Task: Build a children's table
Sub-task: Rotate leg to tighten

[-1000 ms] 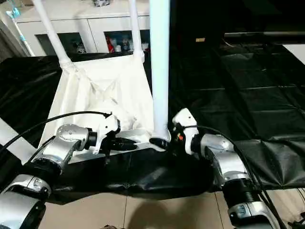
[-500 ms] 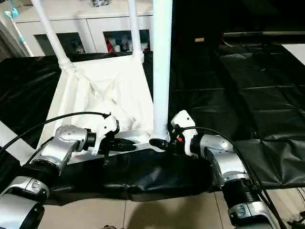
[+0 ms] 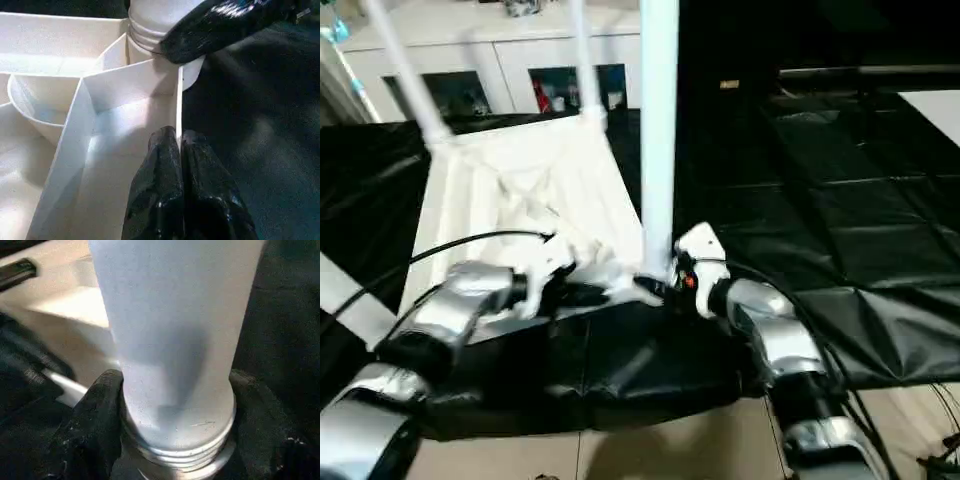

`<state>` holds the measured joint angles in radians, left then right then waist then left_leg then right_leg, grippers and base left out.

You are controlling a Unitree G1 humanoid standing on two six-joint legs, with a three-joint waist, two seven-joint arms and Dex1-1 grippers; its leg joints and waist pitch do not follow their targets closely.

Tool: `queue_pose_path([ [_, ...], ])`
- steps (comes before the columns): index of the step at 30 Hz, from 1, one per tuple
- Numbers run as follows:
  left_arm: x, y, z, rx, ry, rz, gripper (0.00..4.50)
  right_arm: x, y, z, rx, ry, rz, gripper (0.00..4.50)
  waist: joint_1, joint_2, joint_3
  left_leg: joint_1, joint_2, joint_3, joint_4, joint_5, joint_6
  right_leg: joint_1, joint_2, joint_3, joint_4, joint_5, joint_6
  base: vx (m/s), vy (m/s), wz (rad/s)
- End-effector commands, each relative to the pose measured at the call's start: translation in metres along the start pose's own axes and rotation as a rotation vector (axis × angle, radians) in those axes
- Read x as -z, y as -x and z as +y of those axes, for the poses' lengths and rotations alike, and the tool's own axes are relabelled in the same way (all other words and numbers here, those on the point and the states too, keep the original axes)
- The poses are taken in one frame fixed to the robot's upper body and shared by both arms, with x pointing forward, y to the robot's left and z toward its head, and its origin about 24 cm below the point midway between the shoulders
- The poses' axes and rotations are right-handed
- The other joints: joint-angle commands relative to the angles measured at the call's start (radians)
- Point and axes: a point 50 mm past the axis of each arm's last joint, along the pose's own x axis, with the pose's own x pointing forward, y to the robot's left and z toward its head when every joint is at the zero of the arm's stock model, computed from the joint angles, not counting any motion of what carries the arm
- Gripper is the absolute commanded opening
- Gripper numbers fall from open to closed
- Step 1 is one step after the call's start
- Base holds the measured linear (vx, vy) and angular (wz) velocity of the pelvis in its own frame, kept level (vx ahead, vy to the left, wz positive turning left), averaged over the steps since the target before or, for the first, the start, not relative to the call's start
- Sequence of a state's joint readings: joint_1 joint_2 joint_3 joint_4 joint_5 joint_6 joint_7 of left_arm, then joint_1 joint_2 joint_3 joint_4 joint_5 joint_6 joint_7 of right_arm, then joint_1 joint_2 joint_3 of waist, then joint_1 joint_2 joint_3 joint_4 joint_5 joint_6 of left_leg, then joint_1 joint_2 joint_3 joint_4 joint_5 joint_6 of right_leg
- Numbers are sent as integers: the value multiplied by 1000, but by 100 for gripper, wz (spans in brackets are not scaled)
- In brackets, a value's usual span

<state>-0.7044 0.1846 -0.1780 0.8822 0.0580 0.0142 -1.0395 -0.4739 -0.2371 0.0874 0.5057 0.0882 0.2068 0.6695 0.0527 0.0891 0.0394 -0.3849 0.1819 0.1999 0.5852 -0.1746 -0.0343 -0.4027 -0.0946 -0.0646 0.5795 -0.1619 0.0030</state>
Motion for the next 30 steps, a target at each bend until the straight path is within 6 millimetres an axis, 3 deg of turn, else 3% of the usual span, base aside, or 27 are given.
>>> queue_pose_path([
  [1, -2, -8, -1, -28, 24, -8, 0, 12, -10, 8, 28, -36, 65, 269, 0, -22, -60, 20, 41, -22, -69, -253, 46, 41, -56, 33, -74, -332, -210, 0, 0, 0],
  [5, -14, -30, 2, -171, 59, -4, 0, 7, -32, 12, 220, -123, 78, 268, -11, -16, -59, 25, 39, -27, -72, -279, 21, 37, -55, 32, -78, -351, -206, 0, 0, 0],
  [10, -24, -45, 1, -258, 61, 11, 0, 1, -46, 12, 368, -136, 96, 267, -20, -17, -61, 23, 36, -27, -72, -286, 27, 39, -54, 31, -80, -326, -205, 0, 0, 0],
  [16, -27, -51, -2, -256, 39, 19, 0, -9, -55, 23, 307, -107, 43, 267, -15, -23, -65, 16, 35, -25, -67, -237, 61, 46, -56, 30, -74, -261, -215, 0, 0, 0],
  [17, -26, -51, -2, -248, 36, 19, 0, -11, -55, 24, 296, -111, 24, 267, -14, -22, -65, 16, 37, -25, -66, -229, 67, 47, -57, 30, -72, -247, -220, 0, 0, 0],
  [18, -25, -50, -2, -245, 33, 20, 0, -12, -55, 24, 290, -119, 8, 323, -13, -21, -66, 16, 37, -25, -65, -221, 73, 48, -58, 30, -70, -236, -224, 0, 0, 0],
  [22, -21, -46, -3, -200, 12, 7, 0, -14, -50, 18, 268, -130, -31, 344, -13, -22, -64, 15, 38, -25, -66, -228, 82, 49, -58, 29, -71, -249, -226, 0, 0, 0],
  [23, -19, -44, -2, -194, 15, 13, 0, -14, -48, 15, 263, -117, -34, 373, -12, -21, -64, 16, 38, -25, -66, -235, 81, 48, -58, 29, -73, -260, -224, 0, 0, 0],
  [30, -11, -27, -4, -66, -47, -40, 0, -15, -21, -5, 148, -15, -72, 393, -6, -26, -64, 10, 41, -24, -64, -217, 104, 53, -58, 28, -67, -232, -232, 0, 0, 0],
])
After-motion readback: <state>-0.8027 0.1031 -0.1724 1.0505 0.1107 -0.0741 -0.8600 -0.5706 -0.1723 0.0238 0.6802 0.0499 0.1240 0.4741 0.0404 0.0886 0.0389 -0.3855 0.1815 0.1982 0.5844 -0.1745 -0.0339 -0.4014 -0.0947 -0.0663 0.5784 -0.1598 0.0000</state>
